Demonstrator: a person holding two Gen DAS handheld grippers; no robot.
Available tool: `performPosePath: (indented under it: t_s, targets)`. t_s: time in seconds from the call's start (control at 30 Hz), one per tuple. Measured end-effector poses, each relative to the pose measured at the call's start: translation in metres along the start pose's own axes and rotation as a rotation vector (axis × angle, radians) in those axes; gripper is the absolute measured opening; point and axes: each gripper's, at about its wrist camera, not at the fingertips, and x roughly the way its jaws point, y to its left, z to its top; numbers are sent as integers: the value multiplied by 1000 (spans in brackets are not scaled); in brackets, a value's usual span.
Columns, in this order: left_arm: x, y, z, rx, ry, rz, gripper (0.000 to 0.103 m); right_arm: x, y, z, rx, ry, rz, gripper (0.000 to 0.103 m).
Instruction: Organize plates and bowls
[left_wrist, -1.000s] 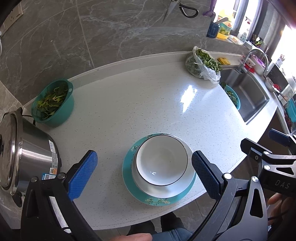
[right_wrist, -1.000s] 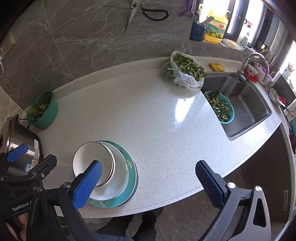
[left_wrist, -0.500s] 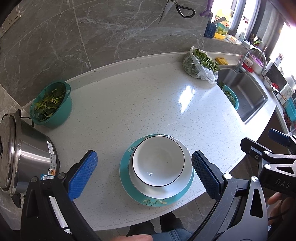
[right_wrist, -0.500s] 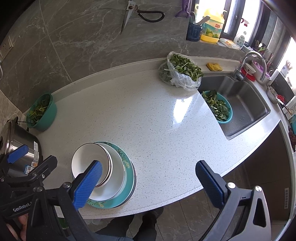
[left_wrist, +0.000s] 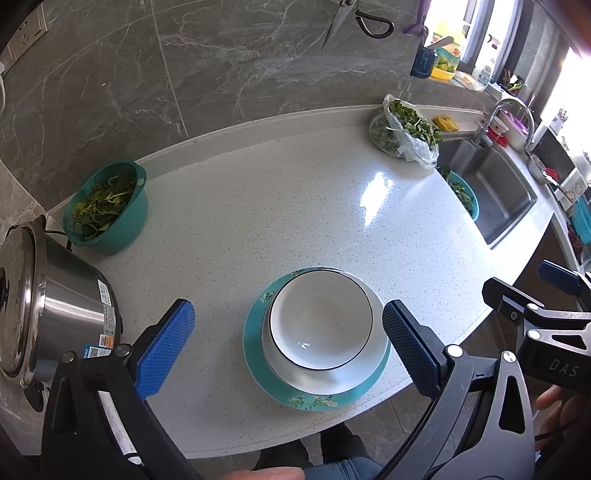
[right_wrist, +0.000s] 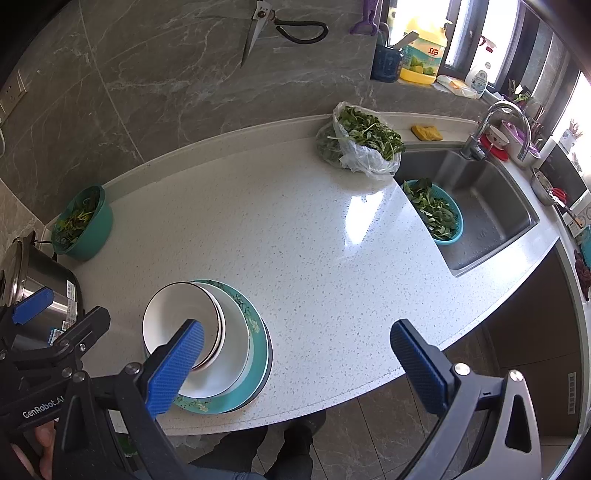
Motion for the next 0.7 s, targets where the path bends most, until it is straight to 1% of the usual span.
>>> performPosePath:
  t_s: [0.47,0.7]
  targets:
    - [-1,0,1,-1,-2,5,103,1,0,-4,6,6,-7,103]
    - [6,1,0,-5,11,14,103,6,1,-4,3,19,-10,103]
